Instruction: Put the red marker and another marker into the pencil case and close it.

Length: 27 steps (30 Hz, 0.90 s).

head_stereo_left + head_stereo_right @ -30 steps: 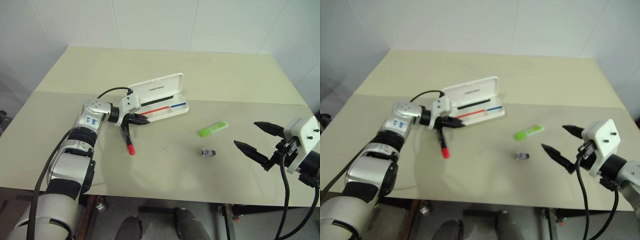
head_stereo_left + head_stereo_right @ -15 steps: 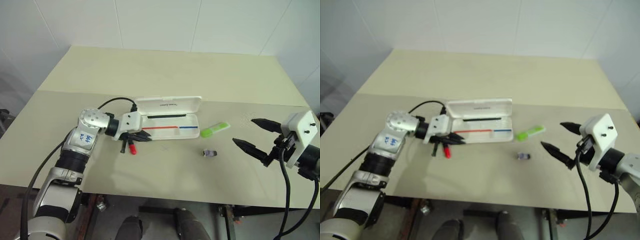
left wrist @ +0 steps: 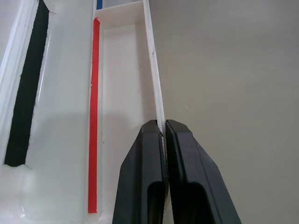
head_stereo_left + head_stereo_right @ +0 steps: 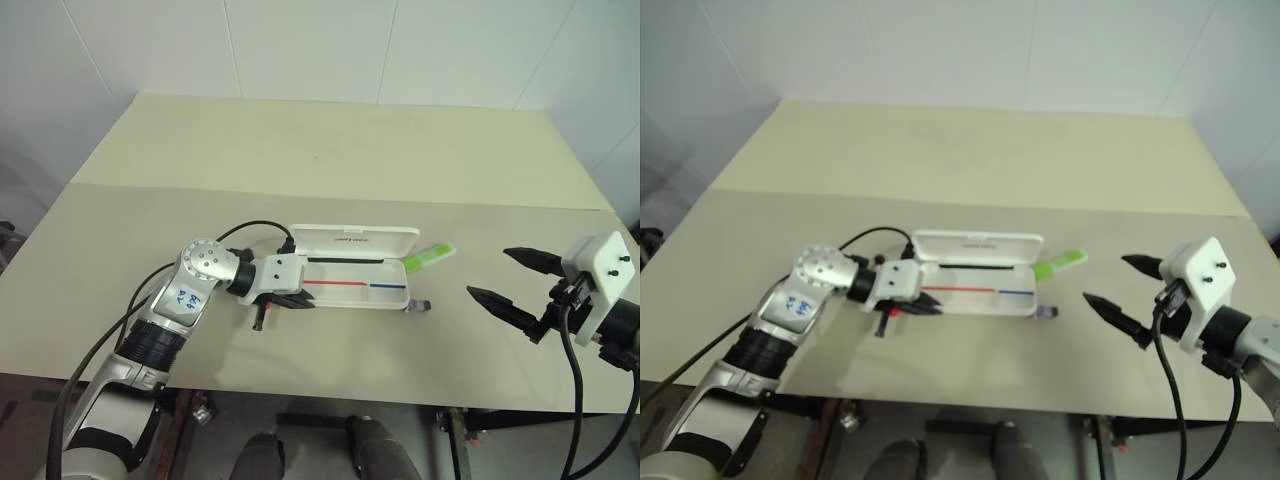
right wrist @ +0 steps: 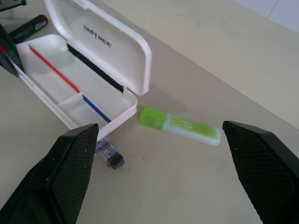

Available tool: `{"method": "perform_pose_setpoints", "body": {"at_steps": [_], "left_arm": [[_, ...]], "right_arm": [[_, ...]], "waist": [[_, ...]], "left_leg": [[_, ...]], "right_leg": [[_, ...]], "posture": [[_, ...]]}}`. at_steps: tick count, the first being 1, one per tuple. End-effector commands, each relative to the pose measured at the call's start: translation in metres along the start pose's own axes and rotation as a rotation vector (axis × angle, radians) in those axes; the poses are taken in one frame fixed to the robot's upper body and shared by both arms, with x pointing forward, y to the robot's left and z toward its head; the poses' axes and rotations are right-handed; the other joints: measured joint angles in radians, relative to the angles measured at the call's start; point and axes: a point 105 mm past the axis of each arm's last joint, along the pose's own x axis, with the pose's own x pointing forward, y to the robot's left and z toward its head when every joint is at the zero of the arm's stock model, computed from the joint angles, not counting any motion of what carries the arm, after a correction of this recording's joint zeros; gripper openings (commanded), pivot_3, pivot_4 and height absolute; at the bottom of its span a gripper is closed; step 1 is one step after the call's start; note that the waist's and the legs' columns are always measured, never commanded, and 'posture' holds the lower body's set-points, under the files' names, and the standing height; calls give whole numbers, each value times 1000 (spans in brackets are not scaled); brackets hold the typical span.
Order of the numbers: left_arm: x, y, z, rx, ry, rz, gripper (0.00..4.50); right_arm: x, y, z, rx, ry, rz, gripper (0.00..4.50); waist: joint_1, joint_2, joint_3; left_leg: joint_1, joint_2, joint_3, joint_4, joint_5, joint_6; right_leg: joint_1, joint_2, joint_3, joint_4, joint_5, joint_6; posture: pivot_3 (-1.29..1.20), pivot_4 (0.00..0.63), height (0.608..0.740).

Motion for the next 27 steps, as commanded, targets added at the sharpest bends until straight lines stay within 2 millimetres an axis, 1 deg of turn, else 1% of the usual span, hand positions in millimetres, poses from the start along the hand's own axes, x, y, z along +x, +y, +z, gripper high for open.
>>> {"method": "perform_pose_setpoints", "body": {"at_steps": [1,5,15,19,24,27], "left_arm": [[-7,4,5,44,11,24,30],[-9,2,3,48,18,27,30],[-6,1,-1,81,12,23,30],[-7,0,-1,76,10,18,1072],[-9,-2,0,64,-2,8,2653],[-12,-5,3,59,-17,1,3707]], "right_arm": [[-5,-1,12,-38,-35,-20,4500],[-6,-1,12,-36,-34,-25,4500],[-3,-1,12,-35,-35,-21,4500],[-3,-1,12,-34,-35,-21,4500],[-2,-2,12,-37,-35,-21,4500],[-1,-2,12,-37,-36,-20,4500]], "waist": [[0,0,0],[0,0,0],[0,0,0],[0,0,0],[0,0,0],[-1,0,0]], "left_leg": [[0,0,0,0,0,0],[0,0,0,0,0,0],[0,0,0,0,0,0],[0,0,0,0,0,0],[0,0,0,0,0,0],[0,0,0,0,0,0]], "right_leg": [[0,0,0,0,0,0],[0,0,0,0,0,0],[0,0,0,-1,0,0],[0,0,0,-1,0,0],[0,0,0,-1,0,0],[0,0,0,-1,0,0]], "posture": [[0,150,740],[0,150,740],[0,150,740],[0,150,740],[0,150,740],[0,150,740]]}}
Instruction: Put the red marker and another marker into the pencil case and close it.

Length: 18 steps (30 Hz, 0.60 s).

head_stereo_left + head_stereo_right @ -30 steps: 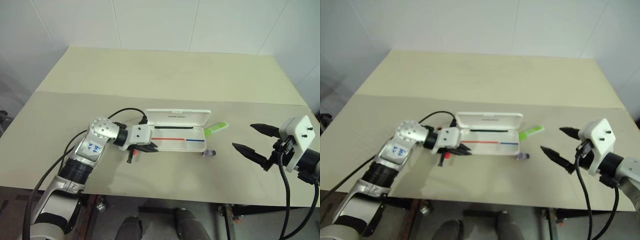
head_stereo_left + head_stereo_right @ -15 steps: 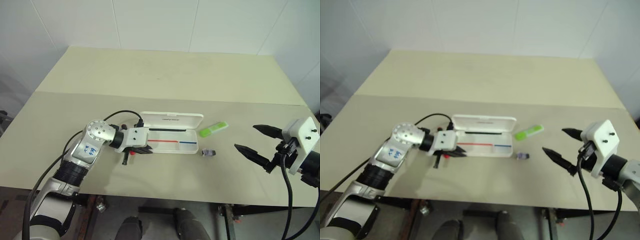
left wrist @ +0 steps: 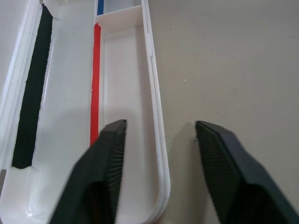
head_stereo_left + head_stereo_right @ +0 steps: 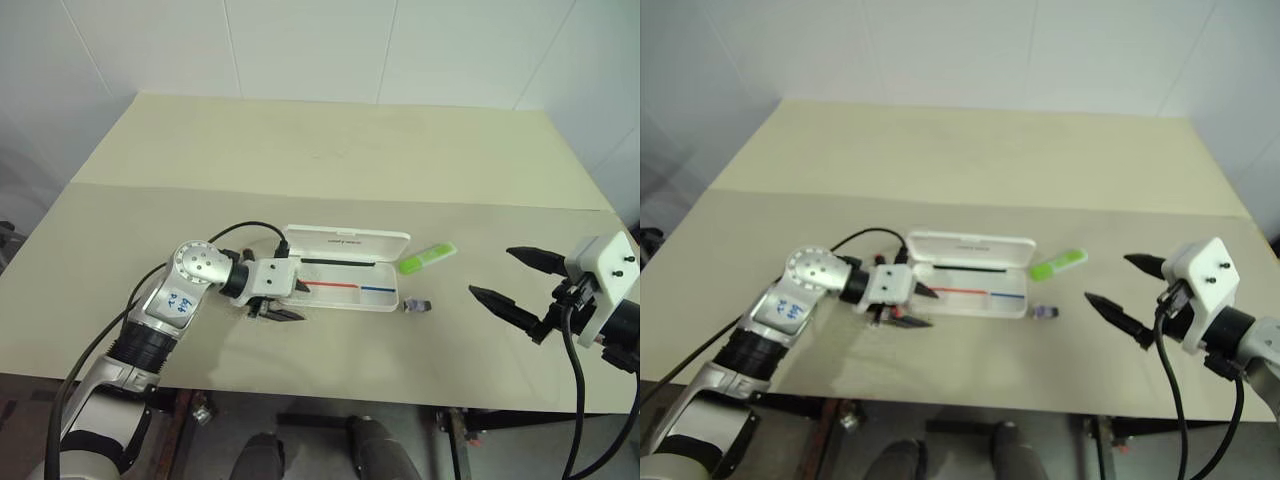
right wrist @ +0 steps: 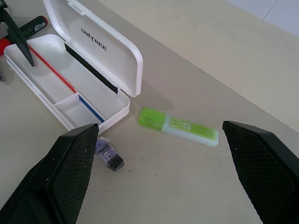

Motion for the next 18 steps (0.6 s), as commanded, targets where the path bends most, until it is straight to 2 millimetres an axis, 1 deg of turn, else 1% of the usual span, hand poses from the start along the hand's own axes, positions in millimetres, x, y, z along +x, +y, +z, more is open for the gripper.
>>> {"method": "perform_pose_setpoints", "body": {"at_steps": [1,2,3,7,10,13,14,16,18], "left_arm": [[-8,-2,10,14,-39,3,4045],[-9,-3,12,11,-47,2,4371],[-10,-5,14,9,-56,1,4486],[-16,-6,23,10,-84,23,4486],[-26,-4,35,1,-126,80,4486],[-31,-5,42,-4,-148,105,4486],[-38,-8,47,-14,-169,128,4486],[-53,-9,52,-59,-199,236,4486],[-63,-11,51,-128,-197,310,4486]], "right_arm": [[-1,-3,8,-27,-26,-15,4500],[-1,-3,9,-27,-26,-14,4500],[-1,-3,9,-26,-27,-12,4500],[1,-2,9,-24,-29,-3,4500],[3,-2,8,-20,-26,11,4500],[4,-2,7,-18,-24,18,4500],[6,-2,6,-16,-22,28,4500],[9,-4,3,-15,-10,51,4500],[11,-6,3,-14,-7,63,4500]], "waist": [[-1,0,0],[-1,0,0],[-1,0,0],[-1,0,0],[-3,0,0],[-3,0,0],[-5,0,0],[-18,0,0],[-22,0,0]], "left_leg": [[0,0,0,0,0,0],[0,0,0,0,0,0],[0,0,0,0,0,0],[0,0,0,0,0,0],[0,0,0,0,0,0],[0,1,0,0,0,0],[0,1,0,0,0,0],[0,1,1,-1,0,0],[0,2,1,-1,0,0]], "right_leg": [[0,0,0,0,0,0],[0,0,0,0,0,0],[0,0,0,0,0,0],[0,0,0,0,0,0],[0,0,0,0,0,0],[0,0,0,0,0,0],[0,0,0,0,0,0],[0,0,0,-1,0,-1],[0,0,0,0,-1,-1]], "posture": [[0,150,740],[0,150,740],[0,150,740],[0,150,740],[0,150,740],[0,150,740],[0,150,740],[0,150,740],[0,150,740]]}}
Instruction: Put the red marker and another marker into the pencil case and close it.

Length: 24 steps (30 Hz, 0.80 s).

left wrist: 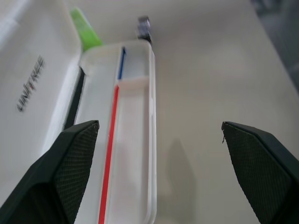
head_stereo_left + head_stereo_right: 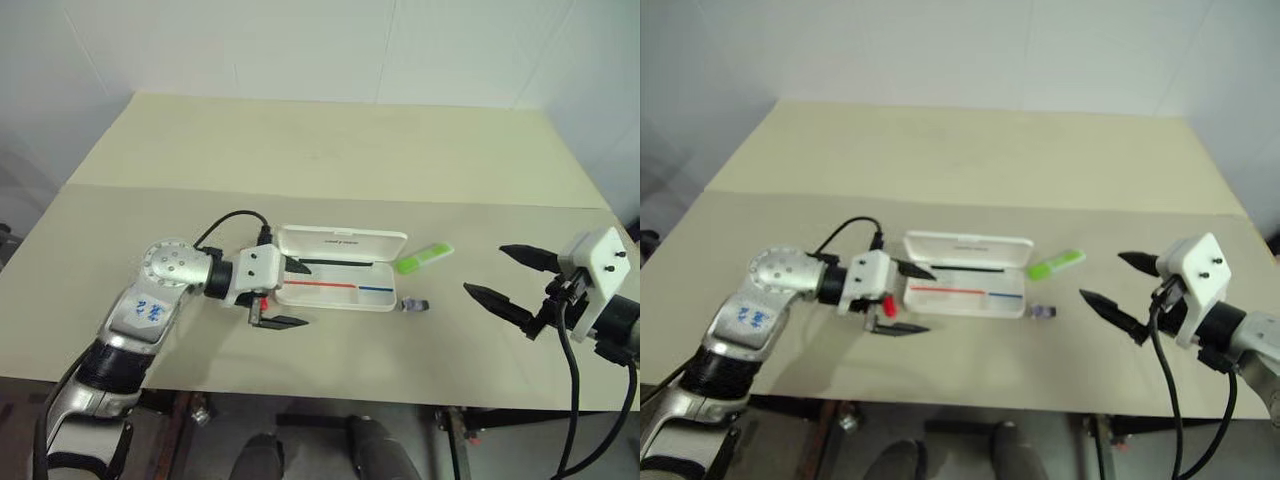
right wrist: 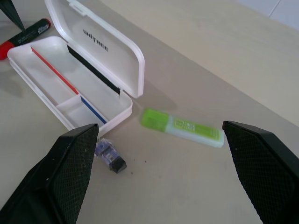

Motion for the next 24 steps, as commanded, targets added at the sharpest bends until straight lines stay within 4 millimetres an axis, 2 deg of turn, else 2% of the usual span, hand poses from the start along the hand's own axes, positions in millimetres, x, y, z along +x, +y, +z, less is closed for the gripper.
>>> {"method": "perform_pose_setpoints", "body": {"at_steps": [1,6,12,24], "left_arm": [[-22,3,12,-63,-8,153,4486],[-41,-9,-6,-324,66,344,4486],[-58,-7,-31,-570,144,639,4486],[-58,10,-54,-866,178,982,4486]], "right_arm": [[1,-5,6,-37,-8,23,4500],[9,-11,7,-48,-3,66,4500],[24,-16,11,-67,-15,127,4500],[37,-19,14,-80,-23,178,4500]], "waist": [[-3,0,0],[-9,-1,1],[-8,-3,2],[-6,-4,2]], "left_leg": [[0,0,0,0,0,0],[1,0,0,0,0,0],[4,0,0,0,0,0],[6,-1,-2,0,-1,-2]], "right_leg": [[0,0,0,0,0,0],[1,0,0,0,0,0],[3,0,0,-1,0,0],[8,0,-1,-6,0,1]], "posture": [[0,150,740],[0,150,740],[0,150,740],[0,150,740]]}}
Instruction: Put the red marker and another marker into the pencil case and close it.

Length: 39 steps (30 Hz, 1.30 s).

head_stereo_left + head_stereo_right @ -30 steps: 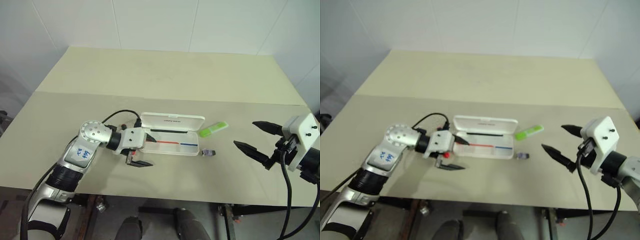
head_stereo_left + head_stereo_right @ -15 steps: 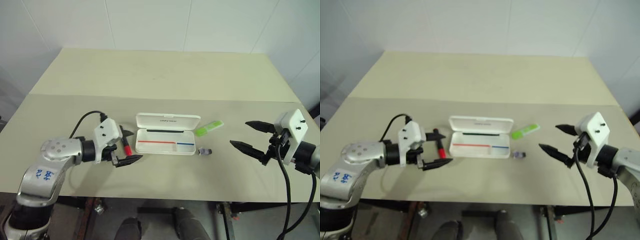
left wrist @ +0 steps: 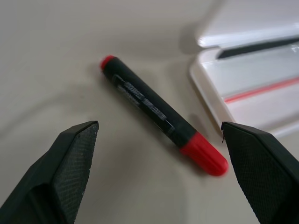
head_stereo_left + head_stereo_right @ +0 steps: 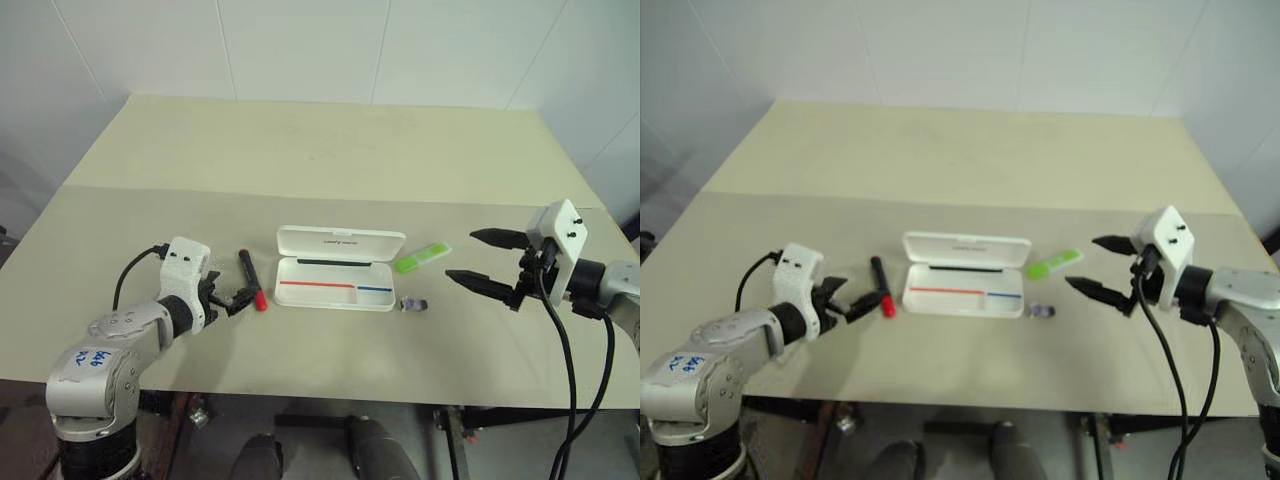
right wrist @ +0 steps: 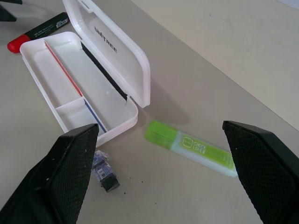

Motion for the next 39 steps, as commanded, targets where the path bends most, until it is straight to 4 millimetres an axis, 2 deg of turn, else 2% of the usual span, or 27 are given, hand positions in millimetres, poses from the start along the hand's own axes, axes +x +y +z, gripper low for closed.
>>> {"method": "perform_pose_setpoints", "body": {"at_steps": [1,4,8,24,27,29,33,39], "left_arm": [[3,7,10,-51,-23,119,4486],[18,8,12,-163,10,188,4486],[24,11,6,-218,73,226,4486],[50,10,-8,-202,254,177,4486],[56,11,-12,-214,292,177,4486],[60,12,-14,-227,319,173,4486],[67,13,-15,-242,366,164,3553],[71,22,-11,-276,374,201,1575]], "right_arm": [[1,-2,10,-44,-25,12,4500],[3,0,10,-44,-28,21,4500],[3,2,8,-43,-27,20,4500],[-6,5,5,-30,-24,-17,4500],[-7,5,5,-29,-26,-24,4500],[-7,5,5,-29,-28,-29,4500],[-8,6,5,-29,-32,-36,4500],[-10,6,6,-29,-34,-49,4500]], "waist": [[0,0,0],[1,-2,1],[-2,-2,1],[0,-2,1],[-1,-2,1],[-1,-1,1],[-1,4,-2],[0,6,-3]], "left_leg": [[0,0,0,0,0,0],[1,-1,0,0,0,0],[1,-1,-1,0,0,-1],[8,-1,-1,0,0,-1],[15,-2,-1,0,0,-1],[18,-2,-1,0,1,-1],[19,-2,-1,0,2,2],[17,-3,-2,-1,2,1]], "right_leg": [[0,0,0,0,0,0],[1,0,0,-1,0,1],[2,0,0,-2,1,1],[9,0,0,-3,1,1],[16,0,1,-5,-6,-10],[21,0,1,-10,-6,-11],[27,0,1,-24,0,-8],[28,-1,1,-31,1,-9]], "posture": [[0,150,740],[0,150,740],[0,150,740],[0,150,740],[0,150,740],[0,150,740],[0,150,740],[0,150,740]]}}
